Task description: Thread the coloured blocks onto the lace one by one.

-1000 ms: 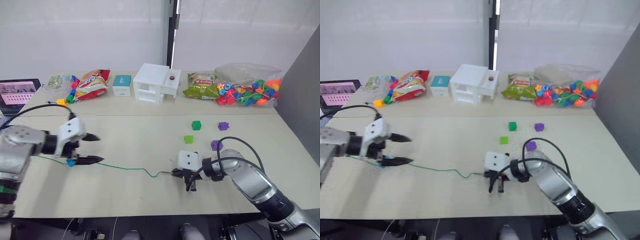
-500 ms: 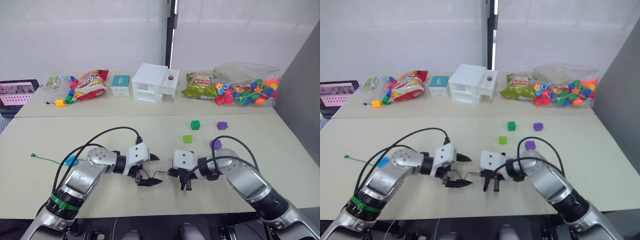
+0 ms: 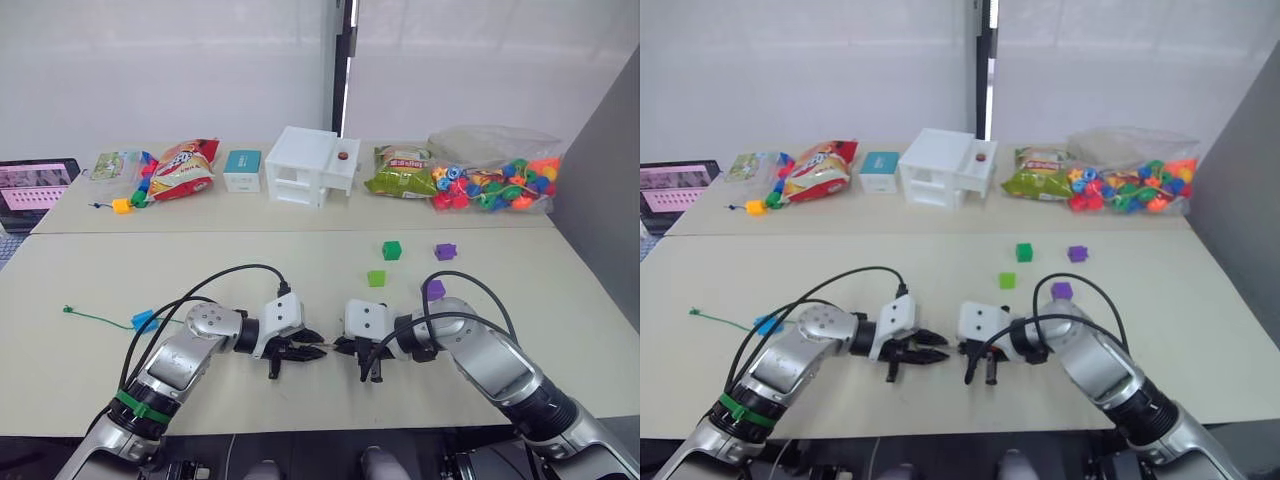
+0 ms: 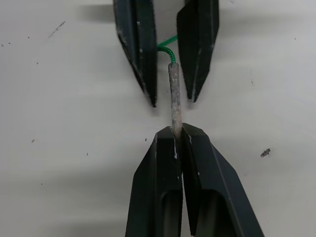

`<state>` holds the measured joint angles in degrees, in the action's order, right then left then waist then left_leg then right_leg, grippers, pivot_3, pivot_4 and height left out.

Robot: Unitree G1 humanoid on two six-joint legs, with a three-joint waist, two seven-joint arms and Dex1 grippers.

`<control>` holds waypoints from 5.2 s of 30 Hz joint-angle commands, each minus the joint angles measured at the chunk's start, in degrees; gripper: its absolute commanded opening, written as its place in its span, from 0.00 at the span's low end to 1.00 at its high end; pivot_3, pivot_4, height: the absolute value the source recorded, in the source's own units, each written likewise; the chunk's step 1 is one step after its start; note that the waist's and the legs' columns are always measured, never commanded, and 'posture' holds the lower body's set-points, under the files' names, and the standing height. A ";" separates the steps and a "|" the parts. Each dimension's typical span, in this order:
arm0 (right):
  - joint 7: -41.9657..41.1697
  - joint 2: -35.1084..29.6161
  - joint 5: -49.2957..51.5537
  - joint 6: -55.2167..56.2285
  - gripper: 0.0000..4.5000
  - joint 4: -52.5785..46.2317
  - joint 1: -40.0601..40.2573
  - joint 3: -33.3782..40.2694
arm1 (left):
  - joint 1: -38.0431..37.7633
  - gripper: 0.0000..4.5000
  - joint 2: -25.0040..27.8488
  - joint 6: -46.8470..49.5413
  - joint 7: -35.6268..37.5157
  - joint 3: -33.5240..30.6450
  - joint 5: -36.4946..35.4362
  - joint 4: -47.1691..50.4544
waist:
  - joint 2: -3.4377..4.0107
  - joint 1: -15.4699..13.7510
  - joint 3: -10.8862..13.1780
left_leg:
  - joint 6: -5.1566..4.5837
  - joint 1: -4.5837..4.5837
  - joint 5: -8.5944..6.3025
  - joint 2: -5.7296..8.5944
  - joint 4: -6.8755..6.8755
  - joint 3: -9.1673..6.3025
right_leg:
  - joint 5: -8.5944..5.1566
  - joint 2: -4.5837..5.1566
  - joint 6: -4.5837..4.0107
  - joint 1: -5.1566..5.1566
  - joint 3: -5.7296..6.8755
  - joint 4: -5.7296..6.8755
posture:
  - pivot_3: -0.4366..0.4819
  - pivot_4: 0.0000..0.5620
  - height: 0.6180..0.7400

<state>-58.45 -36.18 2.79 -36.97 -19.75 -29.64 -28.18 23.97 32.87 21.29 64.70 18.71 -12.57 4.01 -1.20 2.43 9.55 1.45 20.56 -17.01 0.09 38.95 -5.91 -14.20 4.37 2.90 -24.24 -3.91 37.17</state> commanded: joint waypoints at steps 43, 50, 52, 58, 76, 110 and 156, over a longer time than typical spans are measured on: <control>36.16 17.26 11.74 -15.39 1.00 -18.08 24.29 44.69 | 1.18 0.00 2.77 1.08 4.60 -0.82 -1.60 2.12 | 0.01 0.04 -0.01 | 0.00 -0.07 0.00 -0.01 -0.03 0.01 | 0.00 -0.01 0.00 0.09 -0.01 0.00 | 0.48 0.27 1.00; 44.34 18.74 8.38 -10.10 1.00 -2.64 13.98 43.88 | 1.29 0.00 2.12 1.07 4.06 -0.45 -1.28 2.21 | 0.02 0.07 -0.01 | 0.00 -0.10 0.00 -0.01 -0.07 0.05 | 0.00 -0.01 0.00 0.08 -0.05 0.01 | 0.48 0.27 1.00; 45.78 18.62 7.69 -8.74 1.00 3.15 10.02 43.57 | 1.13 0.00 2.00 1.37 3.67 -0.48 -1.31 2.62 | 0.04 0.10 -0.01 | 0.00 -0.08 0.00 0.01 -0.07 0.11 | 0.00 0.02 0.00 0.06 -0.08 -0.01 | 0.48 0.27 1.00; 47.33 16.38 5.78 -3.72 1.00 23.43 -2.45 42.36 | 0.39 0.00 1.95 1.97 2.65 -0.59 -1.23 3.67 | 0.05 0.25 -0.02 | 0.00 -0.10 0.00 0.00 -0.10 0.10 | 0.00 0.01 0.00 0.05 -0.09 0.01 | 0.48 0.27 1.00; 45.03 10.60 2.24 17.78 0.66 82.09 -30.84 40.11 | -1.83 0.00 2.97 4.43 0.06 -1.79 -1.85 7.16 | 0.06 1.75 -0.02 | 0.00 -0.04 0.00 0.00 -0.18 0.14 | 0.01 0.04 0.00 0.02 -0.11 -0.04 | 0.48 0.27 1.00; 60.84 33.19 19.57 -55.39 0.27 -30.41 12.87 25.05 | -0.33 0.00 5.24 6.64 1.62 -3.76 -3.82 7.08 | 0.25 0.70 -0.08 | 0.13 0.55 0.08 0.06 0.04 -0.04 | 0.01 0.03 -0.01 -0.76 -0.04 0.55 | 0.48 0.27 1.00; -20.27 -7.62 1.61 30.86 0.99 19.94 -9.12 0.04 | -5.42 0.00 7.69 22.32 -7.92 -6.02 -7.27 23.82 | 0.17 -0.27 -0.03 | -0.01 0.20 0.01 0.01 0.04 0.00 | 0.04 0.06 0.07 -0.05 0.04 -0.11 | 0.48 0.27 1.00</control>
<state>-77.79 -43.89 4.95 -7.97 -0.02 -38.20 -28.93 18.04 40.38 42.38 58.11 13.65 -19.20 25.17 -1.03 2.15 9.52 1.44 20.75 -17.00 0.10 38.99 -5.91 -14.17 4.44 2.98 -24.30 -3.88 37.06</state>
